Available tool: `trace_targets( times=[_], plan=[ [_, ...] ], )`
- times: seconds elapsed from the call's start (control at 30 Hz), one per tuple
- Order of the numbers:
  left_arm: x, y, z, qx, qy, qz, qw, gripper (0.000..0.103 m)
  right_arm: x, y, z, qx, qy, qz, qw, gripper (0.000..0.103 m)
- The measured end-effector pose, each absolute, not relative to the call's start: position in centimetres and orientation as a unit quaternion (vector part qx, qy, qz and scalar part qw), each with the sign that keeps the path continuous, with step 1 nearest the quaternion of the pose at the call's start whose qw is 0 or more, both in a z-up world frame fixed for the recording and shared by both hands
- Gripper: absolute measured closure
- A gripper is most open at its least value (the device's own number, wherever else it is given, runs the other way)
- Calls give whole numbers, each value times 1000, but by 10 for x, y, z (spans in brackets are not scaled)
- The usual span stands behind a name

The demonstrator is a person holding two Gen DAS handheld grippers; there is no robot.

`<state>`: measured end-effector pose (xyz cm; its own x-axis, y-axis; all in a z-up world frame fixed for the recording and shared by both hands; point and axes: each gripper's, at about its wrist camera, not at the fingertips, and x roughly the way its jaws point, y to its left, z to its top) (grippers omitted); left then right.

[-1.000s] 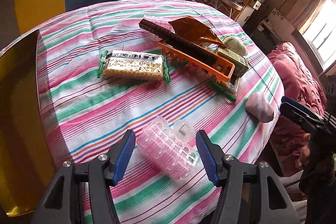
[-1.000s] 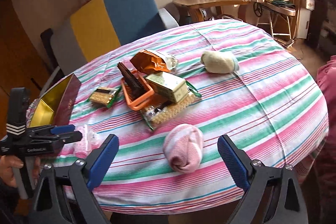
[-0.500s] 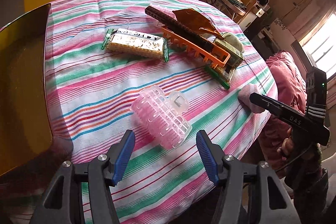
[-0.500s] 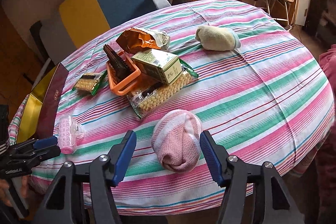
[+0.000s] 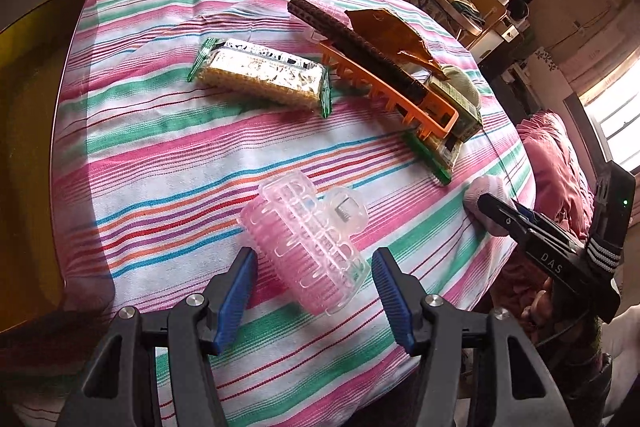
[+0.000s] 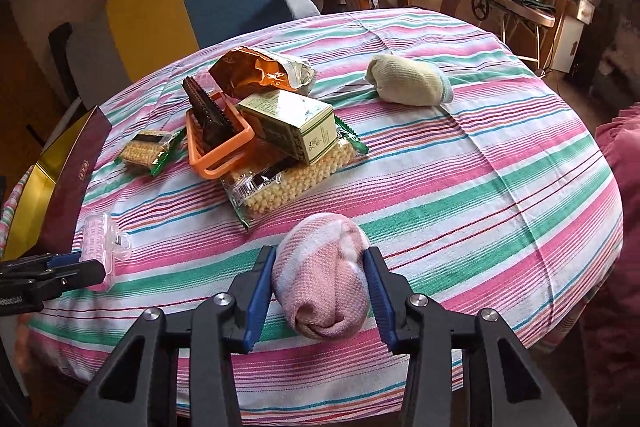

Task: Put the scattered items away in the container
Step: 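Grasp the pink rolled sock with the right tool while the left tool holds the curler, then carry both items over the gold tray and open the left tool to drop the curler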

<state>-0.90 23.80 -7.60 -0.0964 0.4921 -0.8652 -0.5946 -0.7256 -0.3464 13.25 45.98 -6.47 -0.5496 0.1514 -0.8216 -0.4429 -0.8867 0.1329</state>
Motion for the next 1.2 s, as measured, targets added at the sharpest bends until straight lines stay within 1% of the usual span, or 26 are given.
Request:
trace_targets(
  times=[0.17, 0.3, 0.47, 0.6, 0.73, 1.0, 1.2],
  plan=[
    [-2, 242, -74, -536, 76, 754, 371, 50, 130, 452, -65, -438, 163, 867, 173, 58],
    [5, 240, -72, -514, 101, 768, 369, 52, 127, 442, -65, -433, 173, 869, 166, 58],
    [15, 231, -65, -488, 112, 783, 369, 52, 121, 419, -64, -431, 177, 873, 143, 59],
    [23, 224, -57, -466, 124, 792, 374, 53, 113, 393, -64, -435, 162, 877, 124, 59],
    [25, 218, -53, -458, 117, 795, 380, 55, 106, 371, -63, -438, 147, 881, 105, 59],
    [30, 199, -33, -429, 98, 814, 379, 55, 100, 348, -57, -437, 145, 883, 87, 59],
    [27, 176, -16, -411, 82, 837, 352, 55, 100, 338, -46, -426, 142, 890, 77, 59]
  ],
)
